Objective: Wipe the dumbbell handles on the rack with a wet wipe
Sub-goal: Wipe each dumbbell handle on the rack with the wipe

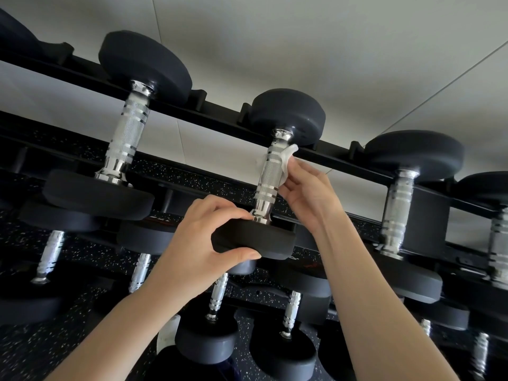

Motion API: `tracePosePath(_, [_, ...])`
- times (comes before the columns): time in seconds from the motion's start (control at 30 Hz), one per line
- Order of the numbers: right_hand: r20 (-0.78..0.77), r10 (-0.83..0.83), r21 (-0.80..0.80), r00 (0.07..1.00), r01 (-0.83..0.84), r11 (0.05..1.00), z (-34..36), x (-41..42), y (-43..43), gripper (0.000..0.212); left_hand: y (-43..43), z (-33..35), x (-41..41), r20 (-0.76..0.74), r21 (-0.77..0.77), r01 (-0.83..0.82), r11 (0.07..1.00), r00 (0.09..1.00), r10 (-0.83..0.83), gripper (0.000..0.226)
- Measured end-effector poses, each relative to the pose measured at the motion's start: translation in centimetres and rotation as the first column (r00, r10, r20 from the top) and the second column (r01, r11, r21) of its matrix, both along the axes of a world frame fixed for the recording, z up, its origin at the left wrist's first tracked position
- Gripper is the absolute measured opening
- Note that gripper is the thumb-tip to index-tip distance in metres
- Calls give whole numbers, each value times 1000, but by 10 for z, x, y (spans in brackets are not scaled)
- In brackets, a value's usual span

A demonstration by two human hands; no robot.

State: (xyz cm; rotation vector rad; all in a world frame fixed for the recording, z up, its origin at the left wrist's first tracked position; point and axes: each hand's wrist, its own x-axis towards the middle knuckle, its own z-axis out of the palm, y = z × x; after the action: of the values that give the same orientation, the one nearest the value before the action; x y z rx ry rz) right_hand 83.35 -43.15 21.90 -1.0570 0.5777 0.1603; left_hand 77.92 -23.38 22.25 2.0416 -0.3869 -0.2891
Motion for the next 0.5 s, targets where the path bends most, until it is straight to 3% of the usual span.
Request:
tracePosePath(0.13, [-46, 69, -89, 997, -73, 993, -8, -18, -3, 36, 0, 0, 0, 8, 3, 0, 1000, 1000, 0, 44])
tracePosePath(0.3, [-20, 49, -169, 999, -52, 984, -6, -15, -2, 36, 0, 0, 0, 6, -3, 1, 1000, 1000, -1, 43])
tracePosePath(0.5, [24, -71, -96, 997, 73, 993, 10, 19, -2, 21, 0, -1, -1, 20, -8, -5, 1000, 1000, 5, 42])
